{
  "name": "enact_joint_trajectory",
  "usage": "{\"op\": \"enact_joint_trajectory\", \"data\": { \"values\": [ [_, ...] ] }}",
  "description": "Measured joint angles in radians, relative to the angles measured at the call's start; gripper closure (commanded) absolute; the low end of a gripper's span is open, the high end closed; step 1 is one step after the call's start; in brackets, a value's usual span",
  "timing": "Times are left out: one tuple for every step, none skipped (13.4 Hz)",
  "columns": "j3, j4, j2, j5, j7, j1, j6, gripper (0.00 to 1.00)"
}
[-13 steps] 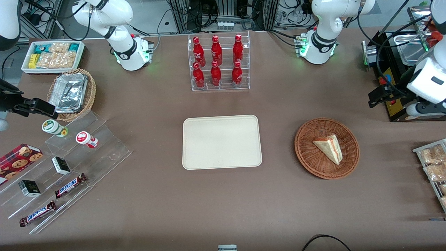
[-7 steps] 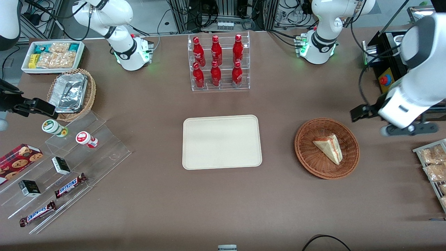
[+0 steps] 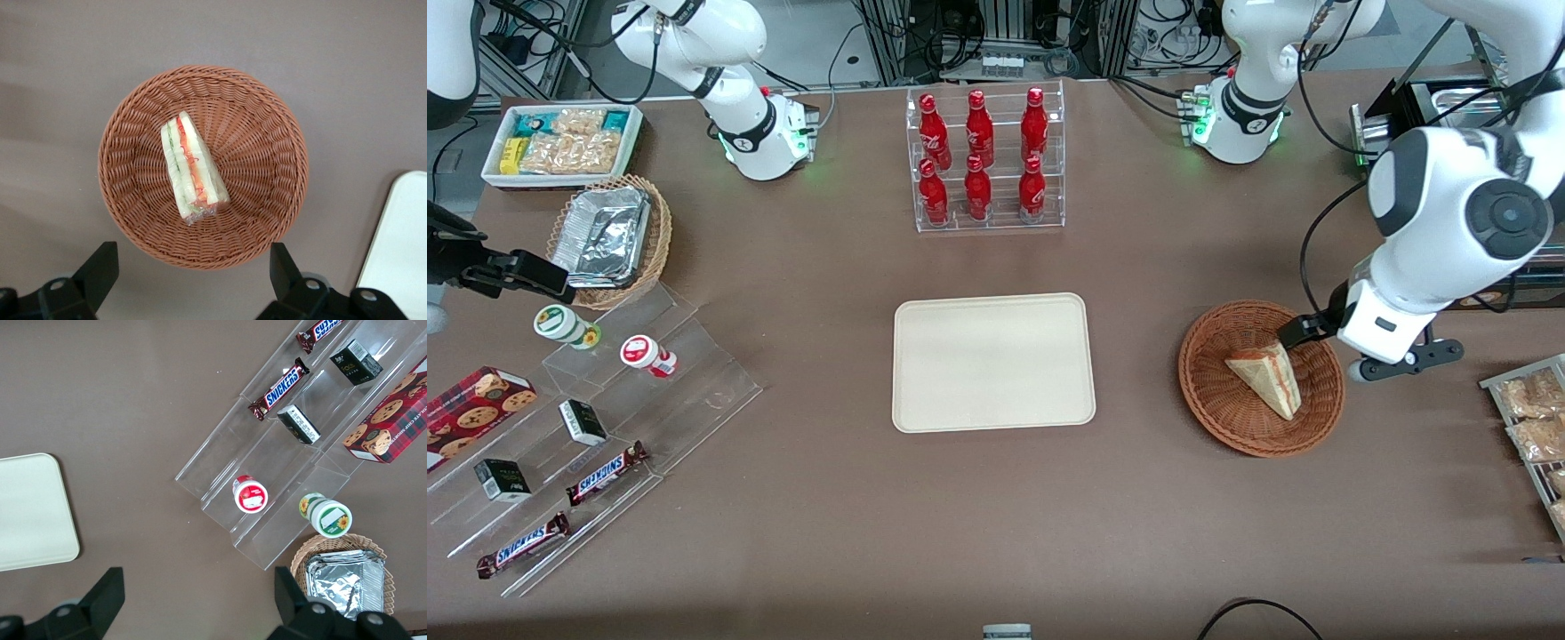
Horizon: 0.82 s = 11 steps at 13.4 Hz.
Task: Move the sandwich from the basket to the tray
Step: 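Lower the left gripper and close it on the wrapped sandwich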
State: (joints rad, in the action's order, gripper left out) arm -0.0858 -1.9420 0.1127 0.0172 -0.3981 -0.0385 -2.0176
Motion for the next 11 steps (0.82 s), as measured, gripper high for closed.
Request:
{"op": "enact_joint_trajectory", "data": {
  "values": [
    [0.0,-0.035,-0.001,0.0,-0.027,0.0,-0.044,0.0],
    [0.0,-0.072,-0.002,0.0,-0.056,0.0,-0.091,0.0],
    [0.001,-0.112,-0.004,0.0,-0.086,0.0,-0.145,0.0],
    [0.001,-0.155,-0.005,0.0,-0.116,0.0,-0.203,0.0],
    [0.001,-0.194,-0.005,0.0,-0.141,0.0,-0.254,0.0],
    [0.001,-0.224,-0.005,0.0,-0.159,0.0,-0.289,0.0],
    [0.001,-0.244,-0.004,0.0,-0.168,0.0,-0.305,0.0],
    [0.001,-0.257,-0.003,0.0,-0.174,0.001,-0.307,0.0],
    [0.002,-0.266,-0.003,0.0,-0.177,0.001,-0.31,0.0],
    [0.003,-0.275,-0.003,0.0,-0.178,0.002,-0.32,0.0],
    [0.005,-0.284,0.0,0.0,-0.179,0.003,-0.334,0.0]
  ]
}}
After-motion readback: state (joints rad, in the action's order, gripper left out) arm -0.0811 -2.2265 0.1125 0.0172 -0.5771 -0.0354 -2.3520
